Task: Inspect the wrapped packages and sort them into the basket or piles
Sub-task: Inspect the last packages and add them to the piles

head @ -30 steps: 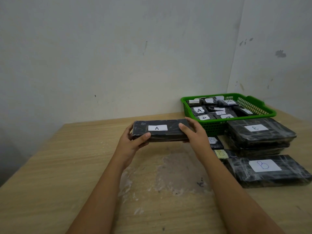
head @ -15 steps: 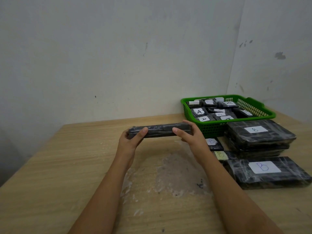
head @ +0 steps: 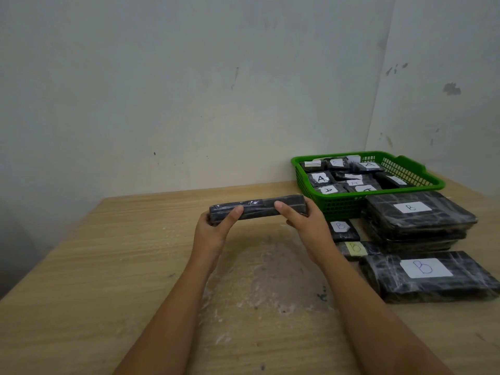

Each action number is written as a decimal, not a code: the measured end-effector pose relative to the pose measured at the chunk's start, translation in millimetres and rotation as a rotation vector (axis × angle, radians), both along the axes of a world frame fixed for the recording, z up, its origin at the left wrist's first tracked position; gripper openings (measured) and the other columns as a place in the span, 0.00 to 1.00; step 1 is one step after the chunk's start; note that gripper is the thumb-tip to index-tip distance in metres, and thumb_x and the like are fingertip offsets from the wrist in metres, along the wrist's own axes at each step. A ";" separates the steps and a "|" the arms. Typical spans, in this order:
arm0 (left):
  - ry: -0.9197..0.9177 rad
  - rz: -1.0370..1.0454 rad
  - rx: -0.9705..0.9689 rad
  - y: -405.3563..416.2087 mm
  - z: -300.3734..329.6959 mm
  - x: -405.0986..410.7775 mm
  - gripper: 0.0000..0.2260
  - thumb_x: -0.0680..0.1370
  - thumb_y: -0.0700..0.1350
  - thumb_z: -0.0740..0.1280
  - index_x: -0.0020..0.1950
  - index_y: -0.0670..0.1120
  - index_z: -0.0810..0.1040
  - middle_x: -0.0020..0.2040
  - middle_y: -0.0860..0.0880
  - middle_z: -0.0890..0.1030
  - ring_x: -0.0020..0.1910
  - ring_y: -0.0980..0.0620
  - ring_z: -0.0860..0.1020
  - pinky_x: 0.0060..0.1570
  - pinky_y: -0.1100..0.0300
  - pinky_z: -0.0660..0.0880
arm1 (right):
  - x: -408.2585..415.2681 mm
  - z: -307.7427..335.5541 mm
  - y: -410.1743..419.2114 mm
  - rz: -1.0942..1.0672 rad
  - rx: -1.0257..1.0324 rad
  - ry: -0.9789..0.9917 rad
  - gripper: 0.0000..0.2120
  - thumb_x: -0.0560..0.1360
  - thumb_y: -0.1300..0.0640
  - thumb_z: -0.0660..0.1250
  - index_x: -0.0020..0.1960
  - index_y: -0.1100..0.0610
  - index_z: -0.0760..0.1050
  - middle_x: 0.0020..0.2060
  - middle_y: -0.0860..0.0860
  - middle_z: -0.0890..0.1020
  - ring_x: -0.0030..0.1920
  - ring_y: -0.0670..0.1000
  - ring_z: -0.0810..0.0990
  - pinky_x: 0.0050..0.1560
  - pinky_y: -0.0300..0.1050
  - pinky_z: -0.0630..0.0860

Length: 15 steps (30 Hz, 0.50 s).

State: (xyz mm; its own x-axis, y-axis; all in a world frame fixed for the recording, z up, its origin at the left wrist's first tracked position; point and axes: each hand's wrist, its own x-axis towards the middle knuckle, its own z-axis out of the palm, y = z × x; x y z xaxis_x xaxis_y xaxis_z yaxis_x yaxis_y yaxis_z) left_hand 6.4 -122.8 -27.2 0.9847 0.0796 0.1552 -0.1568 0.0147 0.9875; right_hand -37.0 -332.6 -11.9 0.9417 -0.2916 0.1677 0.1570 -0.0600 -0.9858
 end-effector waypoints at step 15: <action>0.044 0.058 0.109 -11.9 -6.2 -9.0 0.47 0.54 0.75 0.79 0.64 0.47 0.79 0.56 0.50 0.85 0.53 0.54 0.83 0.50 0.60 0.79 | -13.7 11.8 16.4 -0.204 -0.150 0.098 0.48 0.61 0.36 0.82 0.73 0.52 0.67 0.55 0.44 0.76 0.57 0.47 0.75 0.55 0.44 0.71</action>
State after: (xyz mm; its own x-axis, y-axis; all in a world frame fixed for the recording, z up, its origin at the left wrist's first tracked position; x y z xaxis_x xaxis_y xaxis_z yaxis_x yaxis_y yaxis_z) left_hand -2.7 -134.7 -33.4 0.9849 0.1222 0.1223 -0.1104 -0.1005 0.9888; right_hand -50.7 -316.2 -0.1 0.8800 -0.4555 0.1344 0.0310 -0.2273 -0.9733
